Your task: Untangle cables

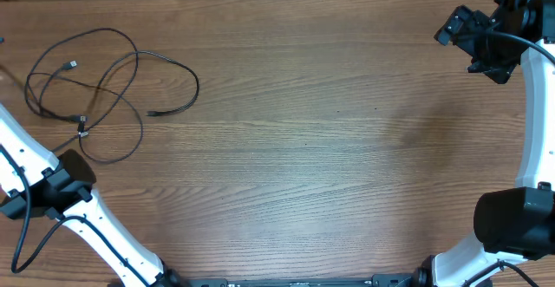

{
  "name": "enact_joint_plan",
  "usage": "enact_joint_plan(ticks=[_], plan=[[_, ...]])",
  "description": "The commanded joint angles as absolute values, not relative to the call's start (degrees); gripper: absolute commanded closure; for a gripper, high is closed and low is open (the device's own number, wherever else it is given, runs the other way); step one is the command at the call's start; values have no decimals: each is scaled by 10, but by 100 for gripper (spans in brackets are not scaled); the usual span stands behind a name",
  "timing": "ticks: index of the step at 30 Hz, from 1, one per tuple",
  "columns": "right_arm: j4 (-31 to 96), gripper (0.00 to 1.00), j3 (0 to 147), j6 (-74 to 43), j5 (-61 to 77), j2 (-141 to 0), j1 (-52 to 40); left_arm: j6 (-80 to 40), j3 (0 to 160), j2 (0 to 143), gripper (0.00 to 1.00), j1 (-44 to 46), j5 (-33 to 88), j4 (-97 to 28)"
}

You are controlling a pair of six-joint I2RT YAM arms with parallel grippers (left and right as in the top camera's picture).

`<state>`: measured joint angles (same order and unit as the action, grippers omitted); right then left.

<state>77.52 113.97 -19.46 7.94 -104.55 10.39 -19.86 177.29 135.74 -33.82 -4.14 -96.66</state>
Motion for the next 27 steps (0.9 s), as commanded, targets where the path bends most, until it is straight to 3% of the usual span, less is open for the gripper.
enact_joint_plan(ticks=[1, 13, 22, 27], plan=[[768, 0, 1140, -194, 93, -1047, 101, -156, 1770, 1346, 0, -321, -46, -968], [776, 0, 1141, -71, 196, -926, 95, -148, 1770, 1221, 0, -179, 67, -968], [845, 0, 1141, -70, 196, -733, 95, -148, 1770, 1168, 0, -31, 75, -968], [846, 0, 1141, -70, 196, -689, 95, -148, 1770, 1169, 1, -19, 74, -968]])
